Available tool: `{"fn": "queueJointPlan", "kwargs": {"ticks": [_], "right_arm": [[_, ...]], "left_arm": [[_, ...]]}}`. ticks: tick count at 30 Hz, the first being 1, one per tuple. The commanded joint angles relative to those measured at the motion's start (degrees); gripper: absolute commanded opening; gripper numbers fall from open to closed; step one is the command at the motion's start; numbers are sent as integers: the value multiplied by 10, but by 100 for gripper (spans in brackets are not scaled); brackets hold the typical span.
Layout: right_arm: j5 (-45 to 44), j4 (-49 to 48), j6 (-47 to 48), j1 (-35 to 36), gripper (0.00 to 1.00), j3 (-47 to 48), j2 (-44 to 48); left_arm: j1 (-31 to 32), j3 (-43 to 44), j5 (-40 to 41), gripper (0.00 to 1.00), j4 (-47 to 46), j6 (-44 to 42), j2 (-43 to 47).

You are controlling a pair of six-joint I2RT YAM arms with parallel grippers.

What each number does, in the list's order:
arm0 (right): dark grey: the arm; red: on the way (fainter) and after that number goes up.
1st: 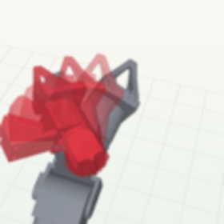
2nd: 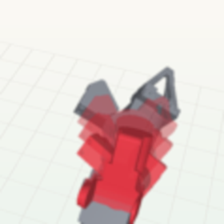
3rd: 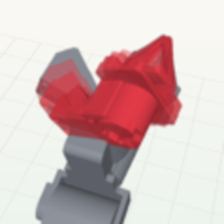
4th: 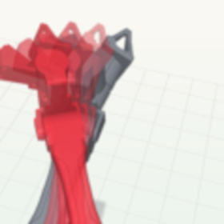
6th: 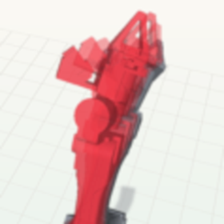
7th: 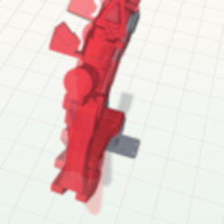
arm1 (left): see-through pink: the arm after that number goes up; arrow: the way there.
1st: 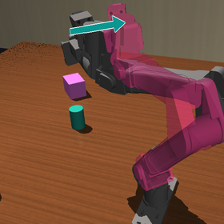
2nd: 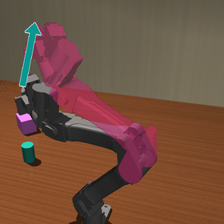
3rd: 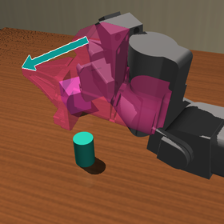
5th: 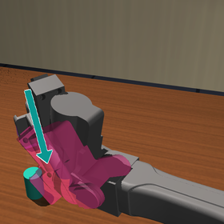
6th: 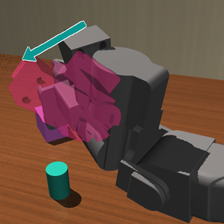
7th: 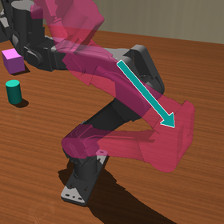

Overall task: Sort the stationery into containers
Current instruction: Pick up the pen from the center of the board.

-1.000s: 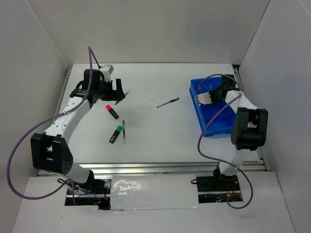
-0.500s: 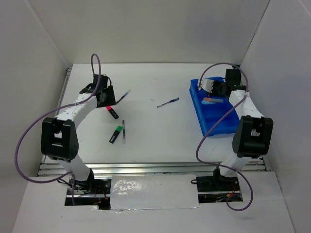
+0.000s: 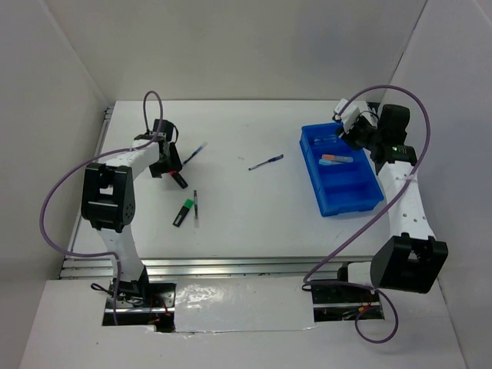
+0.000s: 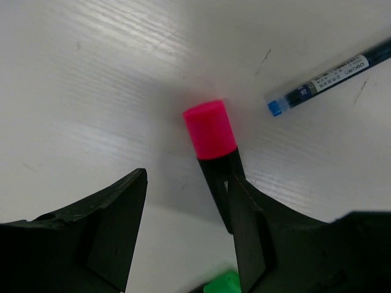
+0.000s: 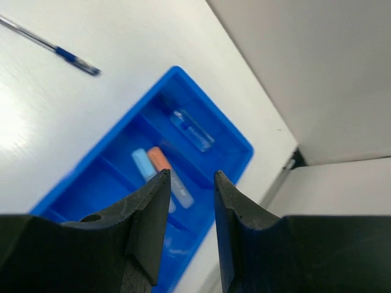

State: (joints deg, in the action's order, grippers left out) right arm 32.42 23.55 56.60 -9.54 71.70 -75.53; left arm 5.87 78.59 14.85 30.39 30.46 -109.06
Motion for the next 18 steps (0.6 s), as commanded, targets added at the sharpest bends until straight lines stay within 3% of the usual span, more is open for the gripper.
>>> {"fn": "queueJointPlan", "kwargs": {"ticks": [1, 10, 13, 18], "right_arm": [[43, 16, -83, -2, 42, 2, 30], [61, 30, -112, 21, 42, -8, 73], [67, 32, -121, 30, 42, -2, 78], [116, 41, -191, 61, 41, 26, 69]], "left_arm": [[1, 39, -26, 67, 5, 25, -33], [-2, 74, -74, 62, -16, 43, -91], [-2, 67, -78, 50, -17, 40, -93], [-17, 39, -160, 13, -48, 10, -57]]}}
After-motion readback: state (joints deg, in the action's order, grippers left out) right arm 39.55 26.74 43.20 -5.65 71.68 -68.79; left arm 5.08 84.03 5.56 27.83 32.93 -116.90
